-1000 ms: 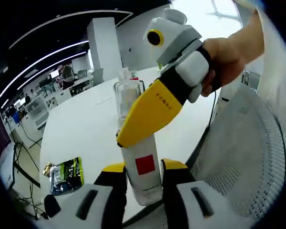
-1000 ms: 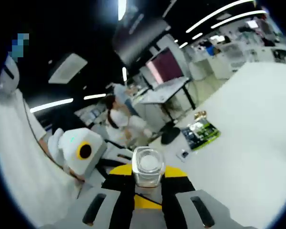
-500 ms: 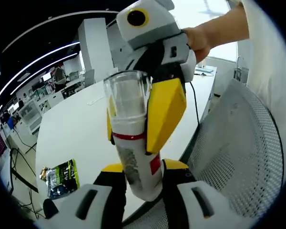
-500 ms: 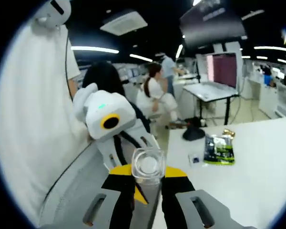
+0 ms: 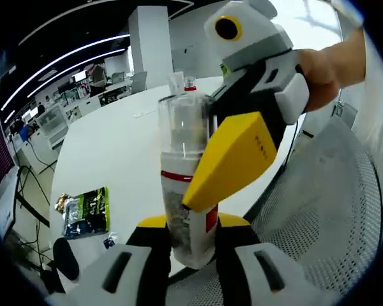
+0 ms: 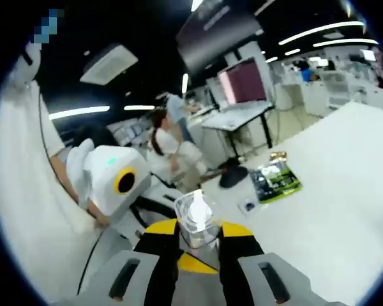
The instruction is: Arrange the skincare products in the storage area until every visible bottle or jar stands upright without overlapping.
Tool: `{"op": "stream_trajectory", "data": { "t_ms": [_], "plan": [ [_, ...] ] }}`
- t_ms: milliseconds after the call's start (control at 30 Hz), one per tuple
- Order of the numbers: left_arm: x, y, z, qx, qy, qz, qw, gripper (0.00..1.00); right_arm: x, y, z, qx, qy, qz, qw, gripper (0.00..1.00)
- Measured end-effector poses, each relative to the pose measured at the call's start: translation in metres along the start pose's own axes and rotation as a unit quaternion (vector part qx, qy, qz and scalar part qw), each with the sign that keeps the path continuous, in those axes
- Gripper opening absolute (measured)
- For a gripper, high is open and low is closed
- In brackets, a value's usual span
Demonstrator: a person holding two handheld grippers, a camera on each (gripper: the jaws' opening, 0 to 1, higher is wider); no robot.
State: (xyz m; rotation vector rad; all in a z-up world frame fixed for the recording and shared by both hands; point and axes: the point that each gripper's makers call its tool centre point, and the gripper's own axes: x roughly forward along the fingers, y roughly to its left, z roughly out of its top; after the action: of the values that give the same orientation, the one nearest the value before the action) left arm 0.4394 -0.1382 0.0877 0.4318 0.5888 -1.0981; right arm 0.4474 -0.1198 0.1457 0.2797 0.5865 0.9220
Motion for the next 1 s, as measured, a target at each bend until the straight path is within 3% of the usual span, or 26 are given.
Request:
{"op": "stream_trajectory", "data": {
  "t_ms": [67, 133, 300, 400, 633, 867, 1000],
  "plan": [
    [0.0, 0.001, -0.003, -0.005, 0.007, 0.003, 1.0, 0.22, 0.004, 0.002, -0.001, 0.014, -0.012, -0.015, 0.9997, 0.26],
    [0.0, 0.003, -0.003, -0.007, 0.009, 0.008, 0.9999, 0.22, 0.005, -0.004, -0.007, 0.033, -0.003, -0.044, 0.9985, 0.25],
    [-0.001, 0.008, -0.004, -0.019, 0.01, 0.019, 0.9996, 0.22, 0.014, -0.004, -0.009, 0.046, -0.009, -0.052, 0.9975, 0.25],
    [-0.001, 0.009, -0.004, -0.02, 0.008, 0.024, 0.9995, 0.22, 0.017, -0.006, -0.013, 0.08, 0.001, -0.052, 0.9954, 0.25],
    [-0.001, 0.014, -0.005, -0.021, 0.012, 0.037, 0.999, 0.22, 0.022, -0.005, -0.013, 0.075, 0.016, -0.066, 0.9949, 0.25],
    [0.001, 0.012, -0.012, -0.019, 0.031, 0.035, 0.9987, 0.22, 0.026, -0.011, -0.02, 0.14, 0.019, -0.092, 0.9857, 0.25],
    [0.001, 0.013, -0.01, -0.02, 0.027, 0.037, 0.9987, 0.22, 0.025, -0.011, -0.018, 0.136, 0.017, -0.091, 0.9864, 0.24]
  ]
}}
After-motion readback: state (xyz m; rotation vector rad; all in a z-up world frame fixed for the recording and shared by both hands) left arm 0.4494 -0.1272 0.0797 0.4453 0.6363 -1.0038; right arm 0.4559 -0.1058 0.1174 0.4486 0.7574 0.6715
